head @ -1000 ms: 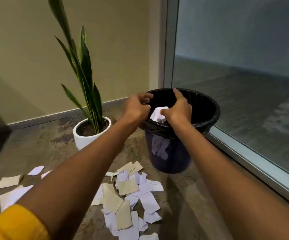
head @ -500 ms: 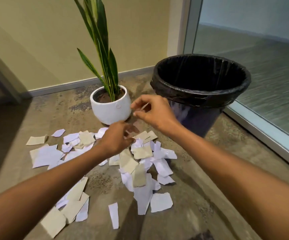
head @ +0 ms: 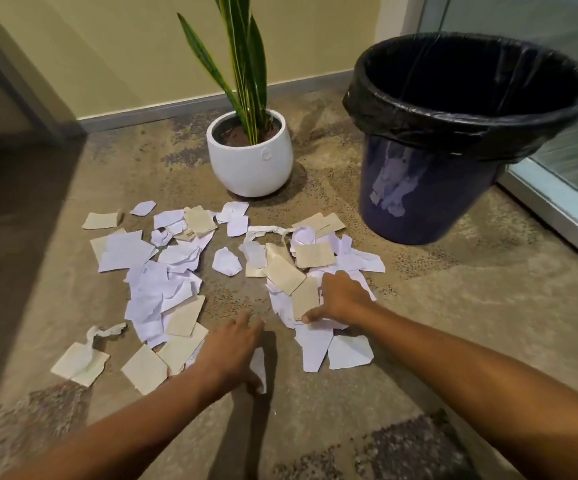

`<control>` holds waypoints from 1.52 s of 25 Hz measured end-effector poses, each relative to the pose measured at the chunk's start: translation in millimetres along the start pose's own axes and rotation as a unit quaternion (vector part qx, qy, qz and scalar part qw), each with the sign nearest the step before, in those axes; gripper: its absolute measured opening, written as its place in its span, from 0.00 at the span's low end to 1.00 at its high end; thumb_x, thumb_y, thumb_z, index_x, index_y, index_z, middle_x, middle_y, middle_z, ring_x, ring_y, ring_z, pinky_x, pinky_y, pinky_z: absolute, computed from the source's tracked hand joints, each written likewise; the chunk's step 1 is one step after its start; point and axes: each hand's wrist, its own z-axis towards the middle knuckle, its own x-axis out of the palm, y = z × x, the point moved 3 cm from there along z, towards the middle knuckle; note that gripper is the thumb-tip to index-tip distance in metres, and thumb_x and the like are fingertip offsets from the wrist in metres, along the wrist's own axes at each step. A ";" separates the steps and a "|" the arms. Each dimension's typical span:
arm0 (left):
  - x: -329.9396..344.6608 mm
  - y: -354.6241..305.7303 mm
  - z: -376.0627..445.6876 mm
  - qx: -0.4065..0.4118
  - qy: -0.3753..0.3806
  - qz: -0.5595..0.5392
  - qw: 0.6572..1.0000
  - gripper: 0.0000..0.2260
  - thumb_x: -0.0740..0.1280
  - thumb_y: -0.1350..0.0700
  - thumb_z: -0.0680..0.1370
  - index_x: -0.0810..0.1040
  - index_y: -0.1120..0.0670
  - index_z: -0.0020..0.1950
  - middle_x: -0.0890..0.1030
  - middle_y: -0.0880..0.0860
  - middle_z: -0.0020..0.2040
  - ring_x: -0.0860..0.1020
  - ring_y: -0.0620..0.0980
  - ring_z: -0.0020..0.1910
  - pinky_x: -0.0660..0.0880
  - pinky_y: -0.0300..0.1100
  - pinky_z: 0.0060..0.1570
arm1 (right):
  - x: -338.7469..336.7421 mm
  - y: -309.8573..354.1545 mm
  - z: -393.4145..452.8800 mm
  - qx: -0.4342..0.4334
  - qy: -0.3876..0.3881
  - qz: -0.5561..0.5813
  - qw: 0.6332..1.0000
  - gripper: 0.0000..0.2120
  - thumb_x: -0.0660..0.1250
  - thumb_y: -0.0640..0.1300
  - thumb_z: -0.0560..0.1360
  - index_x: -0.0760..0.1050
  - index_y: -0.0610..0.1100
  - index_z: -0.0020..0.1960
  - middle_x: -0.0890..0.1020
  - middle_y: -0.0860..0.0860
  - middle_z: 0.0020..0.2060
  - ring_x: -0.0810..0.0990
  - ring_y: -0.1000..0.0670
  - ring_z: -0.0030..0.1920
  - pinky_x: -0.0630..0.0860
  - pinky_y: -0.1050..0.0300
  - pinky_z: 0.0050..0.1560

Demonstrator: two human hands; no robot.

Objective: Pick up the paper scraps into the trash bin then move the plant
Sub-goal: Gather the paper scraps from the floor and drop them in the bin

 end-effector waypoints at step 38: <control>-354.2 -90.2 24.9 0.044 -0.454 -0.422 0.783 0.08 0.66 0.58 0.77 0.81 0.62 0.49 0.84 0.61 0.39 0.83 0.54 0.35 0.81 0.44 0.46 | -263.7 -18.2 -69.0 -0.034 -0.497 0.354 0.791 0.15 0.72 0.49 0.70 0.81 0.48 0.55 0.83 0.42 0.51 0.82 0.40 0.50 0.79 0.53 0.50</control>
